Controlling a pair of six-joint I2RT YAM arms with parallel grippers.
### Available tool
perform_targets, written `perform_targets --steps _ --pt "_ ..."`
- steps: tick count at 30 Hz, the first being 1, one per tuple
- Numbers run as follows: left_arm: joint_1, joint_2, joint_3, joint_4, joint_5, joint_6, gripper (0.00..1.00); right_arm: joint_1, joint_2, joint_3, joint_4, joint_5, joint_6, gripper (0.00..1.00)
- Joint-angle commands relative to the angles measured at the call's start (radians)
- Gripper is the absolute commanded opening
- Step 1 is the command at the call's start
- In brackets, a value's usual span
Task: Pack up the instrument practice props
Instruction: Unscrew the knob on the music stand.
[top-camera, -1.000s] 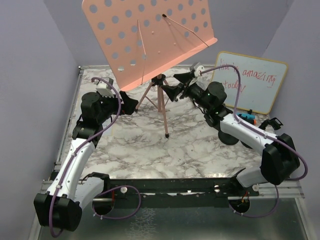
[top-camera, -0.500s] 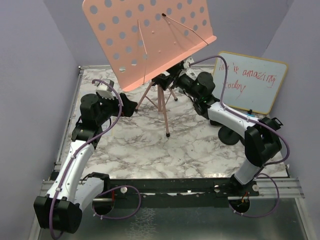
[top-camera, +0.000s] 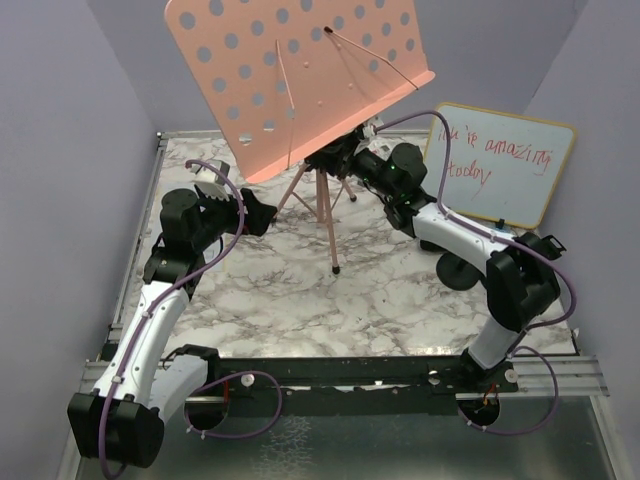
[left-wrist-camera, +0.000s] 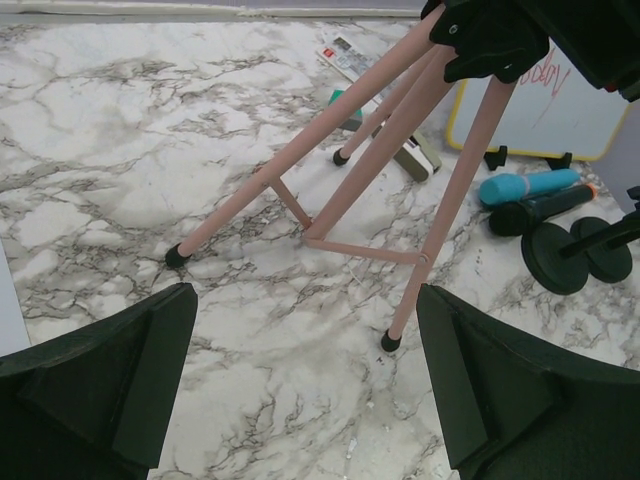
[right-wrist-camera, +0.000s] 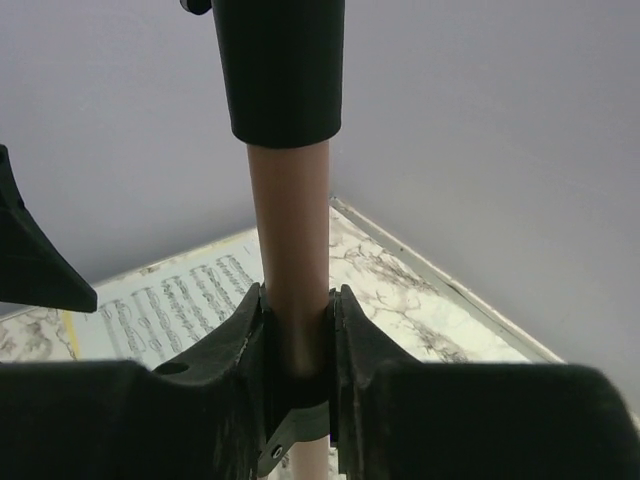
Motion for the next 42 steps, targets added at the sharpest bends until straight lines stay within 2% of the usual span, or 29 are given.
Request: perform_targets --steps 1,4,8,10,13,17,21,25,30,35,42 --pt "0.004 -0.015 -0.011 0.087 0.055 -0.036 0.99 0.011 -0.108 -0.046 -0.024 0.119 -0.050 0.01" --pt "0.004 -0.003 -0.014 0.183 0.090 -0.125 0.99 0.039 -0.161 -0.076 -0.069 0.249 -0.133 0.00" --pt "-0.012 0.012 -0.054 0.350 0.114 -0.244 0.99 0.059 -0.232 -0.130 -0.078 0.390 -0.153 0.00" --pt "-0.044 0.019 -0.071 0.399 0.088 -0.261 0.99 0.071 -0.251 -0.151 -0.079 0.486 -0.163 0.00" --pt "-0.121 0.044 -0.078 0.441 0.027 -0.243 0.99 0.086 -0.265 -0.182 -0.067 0.564 -0.165 0.00" --pt "-0.188 0.090 -0.119 0.580 0.006 -0.275 0.99 0.120 -0.281 -0.228 -0.015 0.654 -0.192 0.00" --pt "-0.201 0.127 -0.164 0.759 0.011 -0.288 0.99 0.129 -0.294 -0.241 -0.037 0.653 -0.181 0.00" --pt "-0.209 0.166 -0.213 0.905 0.001 -0.228 0.96 0.132 -0.294 -0.259 -0.035 0.633 -0.169 0.00" --pt "-0.230 0.221 -0.302 1.191 0.030 -0.137 0.91 0.132 -0.287 -0.258 -0.053 0.589 -0.163 0.00" --pt "-0.259 0.298 -0.251 1.220 0.096 -0.020 0.88 0.132 -0.293 -0.260 -0.063 0.566 -0.158 0.00" --pt "-0.270 0.374 -0.180 1.217 0.100 0.085 0.79 0.132 -0.301 -0.270 -0.073 0.540 -0.150 0.00"
